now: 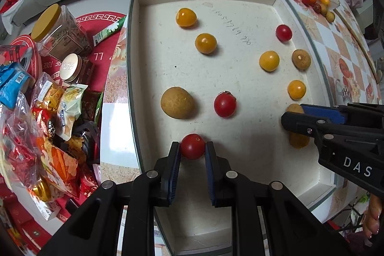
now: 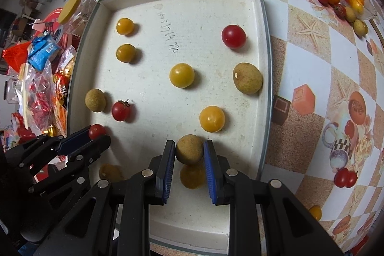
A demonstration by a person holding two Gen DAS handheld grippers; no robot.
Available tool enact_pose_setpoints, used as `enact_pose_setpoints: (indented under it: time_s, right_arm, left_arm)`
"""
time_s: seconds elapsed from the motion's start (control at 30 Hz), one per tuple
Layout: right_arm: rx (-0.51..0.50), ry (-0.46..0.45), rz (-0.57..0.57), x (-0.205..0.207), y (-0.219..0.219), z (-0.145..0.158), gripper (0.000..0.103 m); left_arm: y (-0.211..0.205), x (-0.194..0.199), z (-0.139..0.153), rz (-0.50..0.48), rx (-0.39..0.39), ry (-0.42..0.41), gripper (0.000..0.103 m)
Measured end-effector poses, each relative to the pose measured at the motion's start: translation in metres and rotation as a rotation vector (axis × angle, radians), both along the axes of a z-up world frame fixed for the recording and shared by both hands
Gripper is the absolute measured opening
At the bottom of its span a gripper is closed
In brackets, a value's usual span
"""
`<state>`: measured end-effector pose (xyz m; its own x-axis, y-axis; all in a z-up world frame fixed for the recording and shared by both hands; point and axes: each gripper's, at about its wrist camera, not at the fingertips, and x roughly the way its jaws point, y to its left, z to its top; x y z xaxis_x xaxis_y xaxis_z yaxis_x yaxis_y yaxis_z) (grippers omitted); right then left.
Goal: Organize fruits
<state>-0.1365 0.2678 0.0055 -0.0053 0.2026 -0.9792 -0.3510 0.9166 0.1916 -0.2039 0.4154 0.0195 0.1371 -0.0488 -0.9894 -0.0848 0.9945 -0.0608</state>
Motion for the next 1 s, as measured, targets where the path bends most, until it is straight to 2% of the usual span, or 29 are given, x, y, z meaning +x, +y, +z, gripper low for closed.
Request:
enact_pose_setpoints:
  time_s: [0.07, 0.1, 0.13, 0.17, 0.2, 0.3, 0.47, 0.5, 0.53, 0.57, 0.6, 0.73, 0.87, 1.0]
  right_arm:
    - [0.001, 0.004, 0.000, 0.001, 0.000, -0.002, 0.027]
    - [0.003, 0.003, 0.002, 0.001, 0.000, -0.002, 0.028]
    - [0.009, 0.006, 0.007, 0.001, 0.001, -0.002, 0.031]
    - [0.005, 0.004, 0.010, 0.001, 0.002, -0.001, 0.037]
    - [-0.004, -0.006, 0.014, 0.001, 0.002, 0.000, 0.040]
    - [0.001, -0.026, 0.011, -0.002, -0.002, 0.011, 0.046]
    - [0.026, -0.076, -0.012, -0.004, -0.016, 0.041, 0.077]
    - [0.028, -0.081, -0.018, -0.004, -0.019, 0.047, 0.080]
    - [0.029, -0.081, -0.021, -0.004, -0.021, 0.050, 0.081]
    - [0.030, -0.079, -0.024, -0.004, -0.024, 0.054, 0.082]
    - [0.030, -0.078, -0.024, -0.005, -0.025, 0.057, 0.084]
    - [0.029, -0.084, -0.025, -0.009, -0.031, 0.069, 0.103]
    - [0.030, -0.102, -0.039, -0.011, -0.038, 0.081, 0.103]
    - [0.004, -0.115, -0.025, -0.012, -0.038, 0.090, 0.103]
  left_arm:
    - [-0.001, 0.001, 0.000, -0.010, 0.007, 0.001, 0.022]
    - [-0.002, 0.001, 0.000, -0.017, 0.014, 0.005, 0.026]
    - [-0.003, 0.001, 0.000, -0.023, 0.020, 0.007, 0.043]
    - [-0.003, 0.001, 0.002, -0.024, 0.015, 0.002, 0.048]
    - [-0.005, 0.001, 0.005, -0.027, 0.004, -0.008, 0.048]
    - [-0.009, 0.002, 0.013, -0.045, 0.036, -0.022, 0.048]
    - [-0.007, 0.003, 0.025, -0.041, 0.021, -0.021, 0.049]
    - [-0.007, 0.002, 0.028, -0.040, 0.016, -0.025, 0.051]
    - [-0.006, 0.001, 0.033, -0.042, 0.012, -0.033, 0.073]
    - [-0.005, 0.001, 0.035, -0.043, 0.008, -0.039, 0.099]
    - [-0.005, -0.001, 0.040, -0.043, 0.003, -0.053, 0.102]
    - [-0.008, -0.007, 0.063, -0.060, 0.021, -0.093, 0.102]
    - [-0.009, -0.009, 0.069, -0.065, 0.052, -0.080, 0.102]
    - [-0.015, -0.016, 0.083, -0.080, 0.178, -0.138, 0.102]
